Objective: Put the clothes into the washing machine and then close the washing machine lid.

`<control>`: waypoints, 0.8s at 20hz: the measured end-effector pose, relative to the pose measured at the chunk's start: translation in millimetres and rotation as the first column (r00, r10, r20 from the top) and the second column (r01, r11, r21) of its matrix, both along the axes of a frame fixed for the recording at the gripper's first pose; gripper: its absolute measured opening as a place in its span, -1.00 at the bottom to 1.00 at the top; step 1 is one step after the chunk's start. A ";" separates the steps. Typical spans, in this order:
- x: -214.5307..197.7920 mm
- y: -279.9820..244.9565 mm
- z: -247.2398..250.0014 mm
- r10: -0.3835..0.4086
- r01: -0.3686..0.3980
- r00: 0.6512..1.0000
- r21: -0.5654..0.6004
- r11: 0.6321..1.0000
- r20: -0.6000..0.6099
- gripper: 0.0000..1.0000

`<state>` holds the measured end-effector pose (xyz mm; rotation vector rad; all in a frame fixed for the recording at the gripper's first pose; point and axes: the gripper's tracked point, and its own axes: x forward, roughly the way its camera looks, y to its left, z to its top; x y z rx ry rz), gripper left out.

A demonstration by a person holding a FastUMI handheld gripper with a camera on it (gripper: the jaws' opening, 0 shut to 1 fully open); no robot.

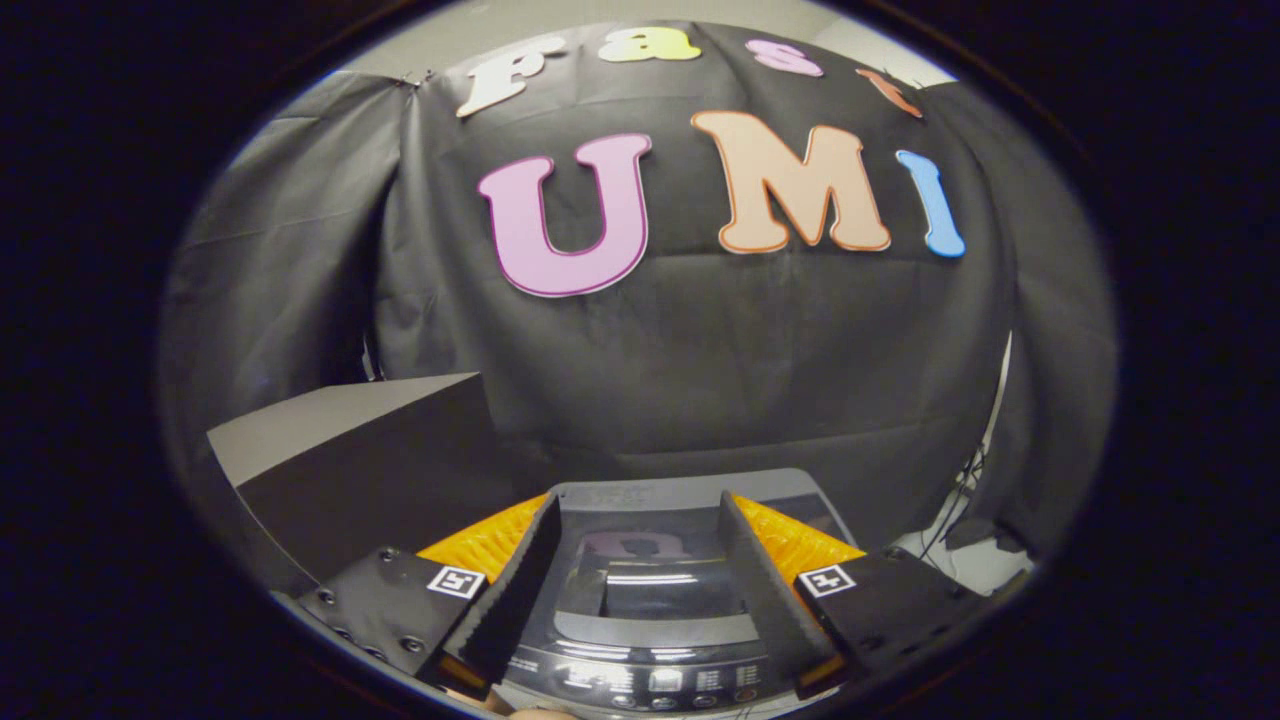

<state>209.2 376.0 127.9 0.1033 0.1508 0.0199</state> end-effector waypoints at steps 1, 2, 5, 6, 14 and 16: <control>-6.1 -7.3 2.1 -0.002 0.002 1.000 -0.015 1.000 0.025 0.96; -12.4 -15.6 2.6 -0.004 0.006 0.999 -0.033 0.999 0.051 0.96; -33.4 -38.4 -1.4 -0.015 0.024 0.995 -0.092 0.996 0.099 0.96; -39.3 -46.0 -6.4 -0.021 0.031 0.994 -0.100 0.994 0.105 0.96; -99.6 -99.1 -67.3 -0.081 0.093 0.986 -0.076 0.993 0.146 0.96; -115.3 -111.4 -82.3 -0.099 0.112 0.985 -0.088 0.990 0.142 0.96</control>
